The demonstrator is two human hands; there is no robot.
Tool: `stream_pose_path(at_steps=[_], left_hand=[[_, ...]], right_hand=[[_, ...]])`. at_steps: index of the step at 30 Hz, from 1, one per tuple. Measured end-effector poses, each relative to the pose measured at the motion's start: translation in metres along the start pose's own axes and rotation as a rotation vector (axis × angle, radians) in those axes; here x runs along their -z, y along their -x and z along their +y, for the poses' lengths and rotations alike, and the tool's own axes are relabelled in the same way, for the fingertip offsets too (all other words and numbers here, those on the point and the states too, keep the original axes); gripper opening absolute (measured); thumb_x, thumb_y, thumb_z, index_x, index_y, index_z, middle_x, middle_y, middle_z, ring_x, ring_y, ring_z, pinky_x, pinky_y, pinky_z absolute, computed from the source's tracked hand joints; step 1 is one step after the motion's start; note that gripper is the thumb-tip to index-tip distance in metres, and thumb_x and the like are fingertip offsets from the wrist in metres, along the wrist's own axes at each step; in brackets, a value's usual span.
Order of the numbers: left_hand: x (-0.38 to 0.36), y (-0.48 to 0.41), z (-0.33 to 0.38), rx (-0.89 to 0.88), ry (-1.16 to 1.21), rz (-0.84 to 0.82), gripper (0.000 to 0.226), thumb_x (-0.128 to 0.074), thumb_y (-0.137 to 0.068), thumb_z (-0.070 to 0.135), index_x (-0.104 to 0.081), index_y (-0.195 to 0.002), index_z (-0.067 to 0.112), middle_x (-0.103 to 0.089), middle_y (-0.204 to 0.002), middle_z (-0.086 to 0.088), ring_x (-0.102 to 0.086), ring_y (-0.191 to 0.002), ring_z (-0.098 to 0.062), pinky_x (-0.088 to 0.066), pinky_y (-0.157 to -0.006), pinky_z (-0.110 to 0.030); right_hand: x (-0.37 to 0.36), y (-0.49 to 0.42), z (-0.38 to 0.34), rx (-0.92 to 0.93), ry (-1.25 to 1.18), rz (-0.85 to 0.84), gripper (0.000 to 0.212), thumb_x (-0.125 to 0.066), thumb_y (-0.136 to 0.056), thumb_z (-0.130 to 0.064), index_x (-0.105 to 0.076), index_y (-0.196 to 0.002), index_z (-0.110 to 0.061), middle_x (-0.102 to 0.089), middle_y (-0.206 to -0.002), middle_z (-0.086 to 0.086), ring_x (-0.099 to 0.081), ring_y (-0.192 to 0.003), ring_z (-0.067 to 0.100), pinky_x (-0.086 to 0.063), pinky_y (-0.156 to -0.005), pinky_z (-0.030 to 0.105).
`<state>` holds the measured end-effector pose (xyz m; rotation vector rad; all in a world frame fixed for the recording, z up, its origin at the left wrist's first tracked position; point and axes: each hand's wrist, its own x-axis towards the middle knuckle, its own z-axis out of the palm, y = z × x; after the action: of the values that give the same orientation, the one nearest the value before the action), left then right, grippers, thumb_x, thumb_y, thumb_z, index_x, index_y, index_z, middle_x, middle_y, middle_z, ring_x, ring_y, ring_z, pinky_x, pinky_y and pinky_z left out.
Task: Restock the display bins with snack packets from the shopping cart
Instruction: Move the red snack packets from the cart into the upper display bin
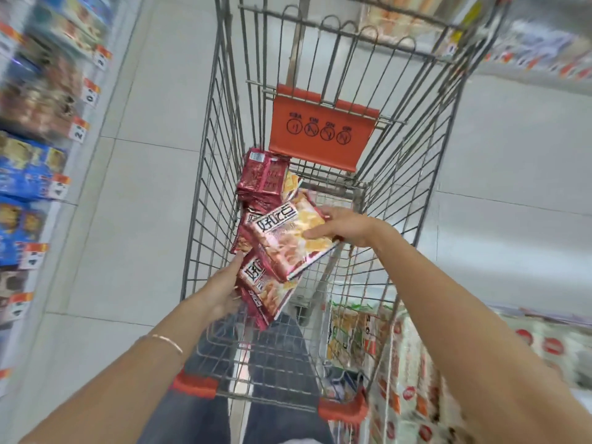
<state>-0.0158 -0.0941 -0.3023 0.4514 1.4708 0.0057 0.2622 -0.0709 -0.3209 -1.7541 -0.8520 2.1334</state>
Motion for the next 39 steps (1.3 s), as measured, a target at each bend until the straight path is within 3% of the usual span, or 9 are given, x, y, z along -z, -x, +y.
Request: stream_pose_path(at_steps=[4, 7, 10, 15, 20, 27, 31, 35, 39], left_hand=[[0.004, -0.004, 0.010, 0.033, -0.023, -0.096, 0.053, -0.056, -0.088, 0.061, -0.063, -0.116, 0.017, -0.060, -0.136, -0.017, -0.058, -0.121, -0.034, -0.025, -0.115, -0.064], [-0.002, 0.011, 0.031, 0.039, 0.038, -0.163, 0.067, -0.041, -0.088, 0.073, -0.055, -0.120, 0.016, -0.059, -0.133, -0.023, -0.060, -0.117, -0.037, -0.045, -0.104, -0.059], [-0.014, 0.027, 0.053, -0.021, 0.073, -0.211, 0.090, -0.024, -0.079, 0.087, -0.055, -0.117, 0.013, -0.064, -0.124, -0.019, -0.059, -0.118, -0.030, -0.041, -0.108, -0.052], [-0.034, 0.049, 0.085, -0.260, -0.163, -0.177, 0.147, -0.085, -0.034, 0.080, -0.021, -0.153, 0.024, -0.049, -0.147, -0.018, -0.050, -0.131, -0.039, -0.037, -0.109, -0.062], [-0.040, 0.095, 0.137, -0.352, -0.343, -0.300, 0.169, -0.092, -0.024, 0.072, 0.004, -0.156, 0.030, -0.034, -0.157, -0.018, -0.044, -0.137, -0.040, -0.037, -0.107, -0.066], [-0.085, 0.239, 0.180, -0.651, -0.593, -0.539, 0.118, -0.095, -0.039, 0.058, -0.043, -0.134, 0.010, -0.071, -0.108, -0.016, -0.071, -0.086, -0.027, -0.061, -0.073, -0.047], [-0.130, 0.320, 0.163, -0.808, -0.707, -0.746, 0.029, -0.080, -0.079, 0.033, -0.068, -0.094, 0.011, -0.073, -0.074, -0.003, -0.069, -0.065, -0.018, -0.060, -0.070, -0.033], [-0.178, 0.404, 0.128, -0.956, -0.767, -0.928, 0.025, -0.078, -0.082, 0.032, -0.064, -0.089, 0.012, -0.075, -0.070, 0.001, -0.069, -0.058, -0.010, -0.059, -0.062, -0.026], [-0.219, 0.487, 0.078, -1.170, -0.765, -1.155, 0.069, -0.082, -0.059, 0.051, -0.063, -0.110, 0.009, -0.075, -0.079, 0.001, -0.068, -0.061, -0.011, -0.058, -0.063, -0.027]], right_hand=[[-0.025, 0.004, 0.005, -0.119, -0.015, -0.220, 0.076, -0.083, -0.079, -0.020, -0.040, -0.142, -0.015, -0.063, -0.132, 0.010, -0.067, -0.111, 0.024, -0.055, -0.097, 0.035], [-0.031, 0.020, 0.005, -0.103, -0.119, -0.237, 0.035, -0.066, -0.092, -0.021, -0.054, -0.123, -0.009, -0.066, -0.117, 0.012, -0.065, -0.100, 0.024, -0.053, -0.090, 0.034], [-0.034, 0.042, 0.001, -0.071, -0.178, -0.126, 0.019, -0.065, -0.093, -0.024, -0.059, -0.104, -0.011, -0.065, -0.097, 0.005, -0.061, -0.084, 0.020, -0.050, -0.081, 0.030], [-0.048, 0.081, -0.018, 0.048, -0.359, 0.094, 0.044, -0.076, -0.082, -0.031, -0.060, -0.114, -0.005, -0.065, -0.092, 0.004, -0.060, -0.078, 0.019, -0.051, -0.073, 0.029], [-0.068, 0.160, -0.060, 0.203, -0.471, 0.282, 0.047, -0.072, -0.086, -0.037, -0.058, -0.119, -0.007, -0.068, -0.100, 0.006, -0.065, -0.085, 0.022, -0.057, -0.081, 0.036], [-0.134, 0.308, -0.099, 0.345, -0.592, 0.802, 0.013, -0.063, -0.094, -0.031, -0.064, -0.097, -0.018, -0.073, -0.078, -0.005, -0.068, -0.067, 0.009, -0.052, -0.061, 0.020], [-0.179, 0.404, -0.097, 0.405, -0.625, 1.096, 0.014, -0.064, -0.094, -0.032, -0.064, -0.089, -0.019, -0.070, -0.069, -0.008, -0.063, -0.068, 0.009, -0.049, -0.062, 0.022], [-0.226, 0.495, -0.084, 0.477, -0.645, 1.357, 0.016, -0.063, -0.095, -0.034, -0.064, -0.086, -0.021, -0.067, -0.077, -0.005, -0.062, -0.066, 0.008, -0.048, -0.061, 0.020], [-0.272, 0.581, -0.059, 0.597, -0.706, 1.563, 0.016, -0.066, -0.094, -0.030, -0.068, -0.088, -0.016, -0.070, -0.071, -0.003, -0.066, -0.058, 0.009, -0.051, -0.055, 0.018]])
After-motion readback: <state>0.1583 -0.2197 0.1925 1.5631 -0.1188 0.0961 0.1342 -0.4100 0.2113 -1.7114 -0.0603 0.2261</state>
